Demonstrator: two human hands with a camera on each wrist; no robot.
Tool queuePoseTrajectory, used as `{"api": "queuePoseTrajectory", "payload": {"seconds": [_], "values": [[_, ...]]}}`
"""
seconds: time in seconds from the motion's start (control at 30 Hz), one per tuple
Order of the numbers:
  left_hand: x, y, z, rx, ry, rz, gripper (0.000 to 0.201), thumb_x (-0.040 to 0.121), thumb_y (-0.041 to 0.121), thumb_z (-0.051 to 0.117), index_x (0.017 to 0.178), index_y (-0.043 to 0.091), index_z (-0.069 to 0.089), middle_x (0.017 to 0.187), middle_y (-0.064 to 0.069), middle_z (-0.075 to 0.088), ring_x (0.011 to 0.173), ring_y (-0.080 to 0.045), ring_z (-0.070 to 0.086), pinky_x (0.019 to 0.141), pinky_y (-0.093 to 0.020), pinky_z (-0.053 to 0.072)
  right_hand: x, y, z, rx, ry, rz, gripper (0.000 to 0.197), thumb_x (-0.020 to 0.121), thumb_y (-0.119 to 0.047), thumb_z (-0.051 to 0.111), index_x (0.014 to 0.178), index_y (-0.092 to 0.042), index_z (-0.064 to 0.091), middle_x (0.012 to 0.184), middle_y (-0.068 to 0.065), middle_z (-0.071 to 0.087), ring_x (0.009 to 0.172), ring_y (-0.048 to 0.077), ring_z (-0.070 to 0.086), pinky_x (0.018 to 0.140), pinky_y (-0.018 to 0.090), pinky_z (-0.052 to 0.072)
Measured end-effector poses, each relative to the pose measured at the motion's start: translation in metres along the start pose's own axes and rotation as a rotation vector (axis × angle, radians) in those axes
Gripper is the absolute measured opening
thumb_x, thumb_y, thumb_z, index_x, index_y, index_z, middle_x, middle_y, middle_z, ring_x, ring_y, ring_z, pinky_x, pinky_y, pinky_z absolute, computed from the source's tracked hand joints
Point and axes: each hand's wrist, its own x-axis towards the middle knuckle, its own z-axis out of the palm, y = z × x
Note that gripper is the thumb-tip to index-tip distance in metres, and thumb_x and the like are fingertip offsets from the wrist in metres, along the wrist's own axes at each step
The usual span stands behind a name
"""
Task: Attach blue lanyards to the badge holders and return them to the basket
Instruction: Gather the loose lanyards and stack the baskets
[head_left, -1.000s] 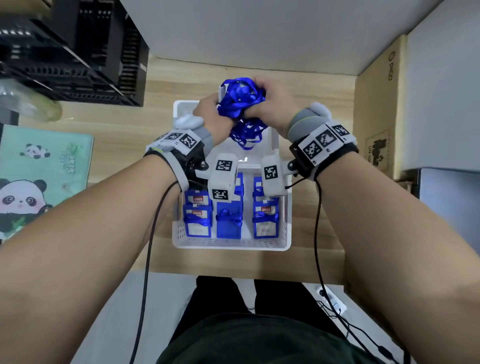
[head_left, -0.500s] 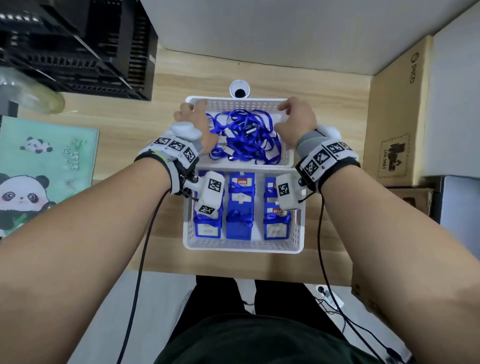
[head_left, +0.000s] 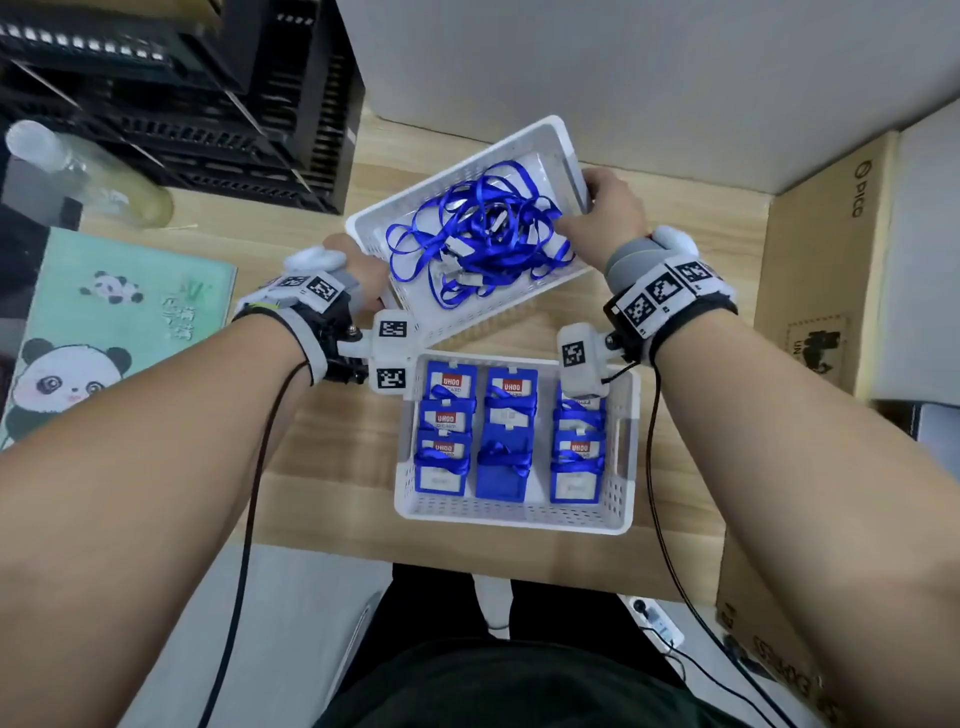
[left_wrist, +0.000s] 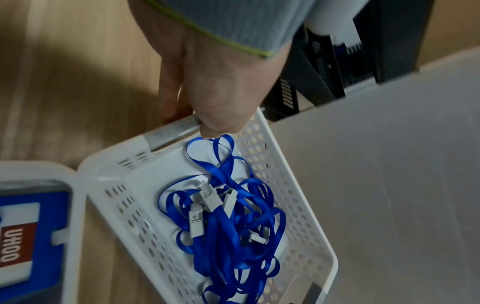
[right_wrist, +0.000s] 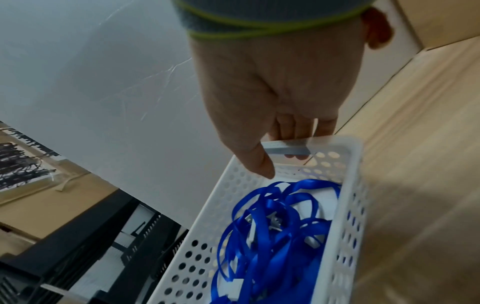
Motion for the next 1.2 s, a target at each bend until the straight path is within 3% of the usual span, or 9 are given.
{"api": "queuePoseTrajectory", "payload": {"seconds": [0.1,0.3,0.37,0.5,0.7,0.83,0.93,1.03,1.2], "values": [[0.005,-0.012,-0.013,-0.133,-0.01,-0.027,0.016,0.082,0.01,0.06,0.095,0.007,0.053,0.087,-0.008,0.063,0.071,-0.02,0.066,0.061,-0.03,0.06,0.006,-0.021,0.007,0.011,-0.043,-0.04,0.063,0.081,-0.016,0.062,0.141,-0.025,0.044,0.126,0.0,0.062,0.107,0.022,0.06,0.085,0.028,0.048],[0.033,-0.052,-0.01,-0.413,-0.061,-0.167,0.025,0.059,0.021,0.067,0.081,0.016,0.055,0.106,-0.016,0.069,0.089,-0.029,0.071,0.074,-0.043,0.06,0.002,-0.042,0.05,0.185,-0.092,0.13,0.081,0.084,-0.025,0.067,0.147,-0.016,0.017,0.121,0.007,0.057,0.102,0.027,0.061,0.086,0.035,0.053],[0.046,-0.07,-0.001,-0.482,-0.091,-0.209,0.029,0.054,0.021,0.07,0.077,0.018,0.053,0.107,-0.017,0.069,0.091,-0.03,0.071,0.076,-0.044,0.06,-0.005,-0.05,0.072,0.26,-0.162,0.125,0.081,0.081,-0.029,0.069,0.144,-0.018,0.02,0.118,0.005,0.059,0.099,0.028,0.065,0.086,0.045,0.057],[0.066,-0.094,0.015,-0.533,-0.123,-0.26,0.046,0.046,0.033,0.075,0.084,0.015,0.056,0.104,-0.015,0.07,0.088,-0.028,0.072,0.075,-0.041,0.06,-0.013,-0.061,0.102,0.243,-0.24,0.024,0.053,0.081,-0.023,0.067,0.126,-0.023,0.039,0.114,-0.001,0.064,0.096,0.026,0.067,0.086,0.045,0.057],[-0.002,-0.051,-0.003,-0.684,-0.111,-0.225,0.017,0.089,0.02,0.066,0.079,0.008,0.059,0.084,-0.017,0.072,0.074,-0.031,0.07,0.076,-0.047,0.059,-0.017,-0.063,0.108,0.119,-0.318,-0.098,0.057,0.091,-0.021,0.059,0.143,-0.017,0.036,0.135,0.001,0.056,0.117,0.021,0.056,0.087,0.03,0.045],[-0.02,-0.035,-0.002,-0.742,-0.167,-0.221,0.019,0.099,0.015,0.053,0.081,0.008,0.054,0.075,-0.009,0.063,0.067,-0.021,0.062,0.088,-0.043,0.053,-0.018,-0.06,0.105,0.137,-0.333,-0.088,0.056,0.091,-0.021,0.057,0.143,-0.02,0.038,0.135,0.0,0.056,0.119,0.022,0.056,0.087,0.03,0.043],[-0.023,-0.034,-0.006,-0.661,-0.165,-0.213,0.021,0.097,0.025,0.057,0.087,0.006,0.058,0.082,-0.008,0.065,0.075,-0.023,0.063,0.092,-0.042,0.051,-0.023,-0.055,0.1,0.096,-0.36,-0.076,0.059,0.094,-0.022,0.056,0.148,-0.018,0.032,0.147,0.002,0.046,0.127,0.022,0.05,0.091,0.027,0.038],[-0.028,-0.036,-0.009,-0.354,-0.164,-0.08,0.027,0.094,0.034,0.059,0.106,0.01,0.06,0.093,-0.002,0.063,0.089,-0.02,0.06,0.079,-0.03,0.05,-0.028,-0.045,0.09,0.009,-0.365,-0.053,0.064,0.094,-0.028,0.058,0.15,-0.017,0.029,0.151,0.002,0.04,0.13,0.021,0.048,0.092,0.025,0.037],[-0.062,-0.035,0.012,0.12,-0.305,0.185,0.044,0.087,0.047,0.062,0.101,0.005,0.064,0.088,-0.01,0.063,0.075,-0.02,0.056,0.064,-0.026,0.047,-0.046,-0.014,0.05,-0.098,-0.297,0.02,0.052,0.091,-0.029,0.06,0.14,-0.017,0.046,0.137,0.003,0.054,0.119,0.022,0.054,0.09,0.028,0.039]]}}
